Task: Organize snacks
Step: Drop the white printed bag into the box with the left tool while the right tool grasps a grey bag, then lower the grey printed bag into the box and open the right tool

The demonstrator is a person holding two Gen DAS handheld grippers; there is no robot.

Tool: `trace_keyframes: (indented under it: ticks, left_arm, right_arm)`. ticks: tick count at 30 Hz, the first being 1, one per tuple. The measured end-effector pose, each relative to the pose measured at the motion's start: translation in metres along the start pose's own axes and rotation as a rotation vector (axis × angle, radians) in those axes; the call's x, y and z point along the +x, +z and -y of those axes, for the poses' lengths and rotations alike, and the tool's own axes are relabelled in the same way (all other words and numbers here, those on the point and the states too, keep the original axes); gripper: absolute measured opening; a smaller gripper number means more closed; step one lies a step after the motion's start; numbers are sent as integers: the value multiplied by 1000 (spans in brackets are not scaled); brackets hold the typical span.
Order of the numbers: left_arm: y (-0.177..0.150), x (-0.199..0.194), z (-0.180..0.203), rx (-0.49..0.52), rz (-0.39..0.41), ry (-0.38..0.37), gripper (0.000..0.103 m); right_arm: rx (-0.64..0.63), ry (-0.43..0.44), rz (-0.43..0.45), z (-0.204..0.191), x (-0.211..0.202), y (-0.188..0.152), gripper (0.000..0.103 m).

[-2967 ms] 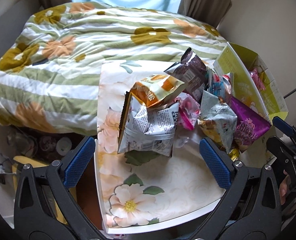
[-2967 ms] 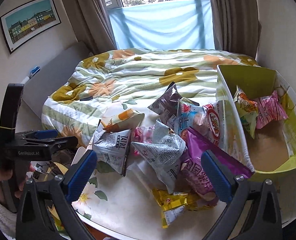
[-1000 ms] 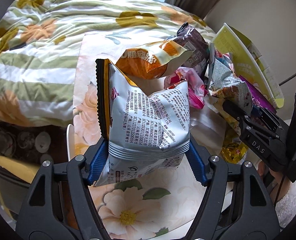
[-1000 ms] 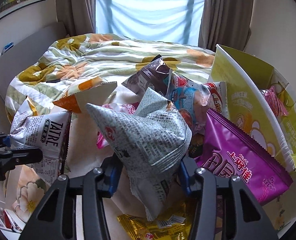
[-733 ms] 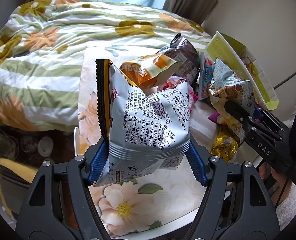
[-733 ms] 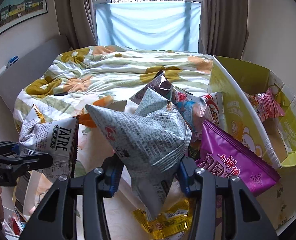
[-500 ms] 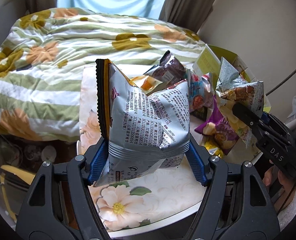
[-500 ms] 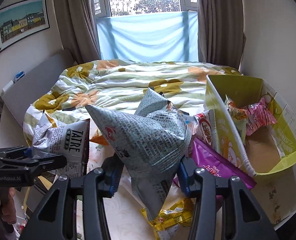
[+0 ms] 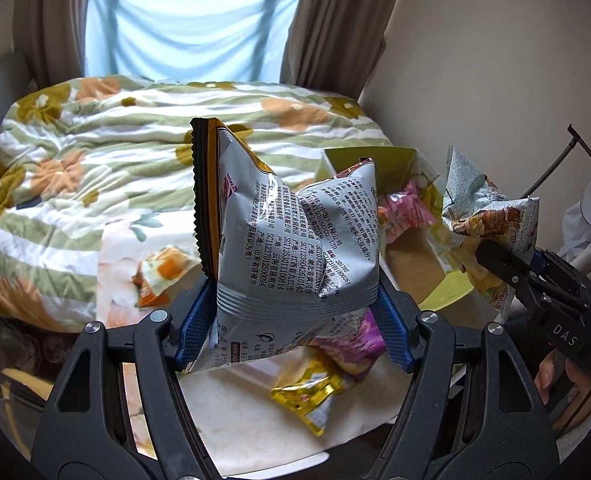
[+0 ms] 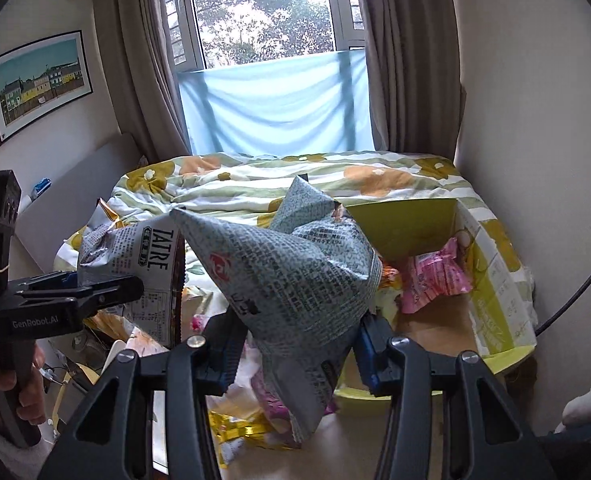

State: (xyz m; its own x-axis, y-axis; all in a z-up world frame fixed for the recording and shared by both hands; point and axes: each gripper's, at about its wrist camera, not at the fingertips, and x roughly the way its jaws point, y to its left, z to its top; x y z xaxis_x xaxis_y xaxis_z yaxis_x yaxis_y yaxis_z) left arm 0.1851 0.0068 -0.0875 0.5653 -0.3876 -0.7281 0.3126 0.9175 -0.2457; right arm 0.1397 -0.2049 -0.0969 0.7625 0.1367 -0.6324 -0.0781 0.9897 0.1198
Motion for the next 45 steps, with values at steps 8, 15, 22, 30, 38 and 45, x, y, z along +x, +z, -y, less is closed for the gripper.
trace_keyframes:
  ticks: [8, 15, 22, 30, 38, 45]
  left_arm:
    - [15, 79, 106, 25, -69, -51, 69]
    - [10, 153, 174, 36, -164, -43, 70]
    - [0, 186, 199, 69, -206, 85, 103]
    - [-12, 160, 181, 66, -205, 145, 103]
    - [-22, 131, 167, 25, -174, 163, 102]
    - [-21, 126, 154, -15, -176, 193, 102]
  right_arm:
    - [28, -32, -18, 102, -12, 6, 44]
    - [45, -19, -67, 158, 0, 2, 44]
    - [51, 30, -120, 181, 19, -2, 44]
    - [27, 72, -142, 183, 32, -3, 44]
    - [28, 59, -179, 180, 60, 5, 44]
    - [49, 40, -215, 185, 88, 5, 49]
